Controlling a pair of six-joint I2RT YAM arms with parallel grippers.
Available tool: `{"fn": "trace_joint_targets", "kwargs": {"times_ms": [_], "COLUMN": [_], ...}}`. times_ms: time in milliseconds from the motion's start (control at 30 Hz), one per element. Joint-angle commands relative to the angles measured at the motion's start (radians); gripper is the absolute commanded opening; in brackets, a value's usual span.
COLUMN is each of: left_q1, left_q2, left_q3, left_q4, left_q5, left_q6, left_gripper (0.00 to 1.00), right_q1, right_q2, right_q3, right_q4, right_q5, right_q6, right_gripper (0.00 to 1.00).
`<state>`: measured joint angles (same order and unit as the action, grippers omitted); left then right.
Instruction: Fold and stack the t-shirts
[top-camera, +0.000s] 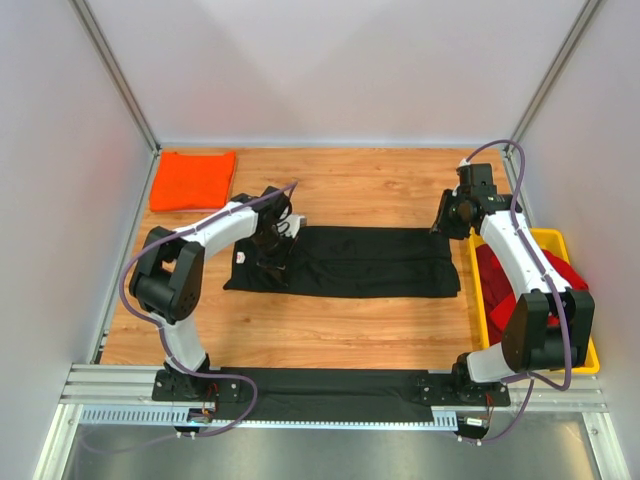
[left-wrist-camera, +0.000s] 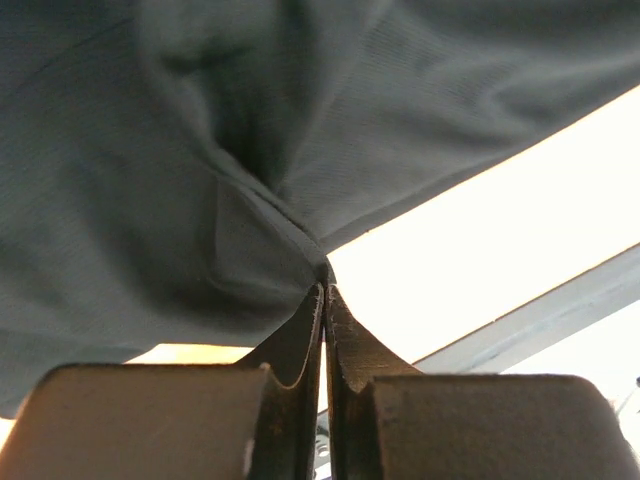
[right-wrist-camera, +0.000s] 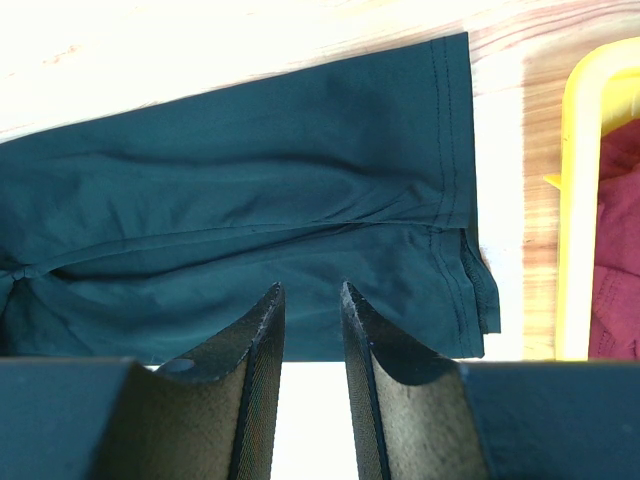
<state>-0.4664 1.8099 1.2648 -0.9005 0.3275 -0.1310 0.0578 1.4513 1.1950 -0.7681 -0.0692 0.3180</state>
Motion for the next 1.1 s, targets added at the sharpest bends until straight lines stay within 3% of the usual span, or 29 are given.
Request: {"fn": "trace_joint_targets", "kwargs": {"times_ms": [0, 267, 367, 600, 1067], "left_q1": [-0.009, -0.009, -0.008, -0.008, -0.006], "left_q2": [-0.026, -0.110, -0.092, 0.012, 0.152], "left_q3": [0.012, 0.011, 0.051, 0.151, 0.295], "left_q4": [-0.012, 0.060, 0.054, 0.048, 0.031], "left_q5": [0.051, 0.130, 0.061, -0.134, -0.163], "left_q6": [0.063, 0.060, 0.047, 0.016, 0.034], "left_gripper": [0.08, 0.32, 0.37, 0.40, 0.46], "right_q1": [0.005, 0.004, 0.005, 0.004, 0.005], "right_q2": [-0.051, -0.054, -0.051, -0.049, -0.042], "right_q3": [-0.003, -0.003, -0.003, 0.005, 0.017], "right_q4": [0.006, 0.000, 0.000, -0.004, -0.014], "right_q5": [0.005, 0.012, 0.014, 0.017, 0.040], "right_q6": [0.004, -0.007, -0.011, -0.020, -0.034], "right_gripper": [0.31, 0.31, 0.31, 0.31, 0.31]}}
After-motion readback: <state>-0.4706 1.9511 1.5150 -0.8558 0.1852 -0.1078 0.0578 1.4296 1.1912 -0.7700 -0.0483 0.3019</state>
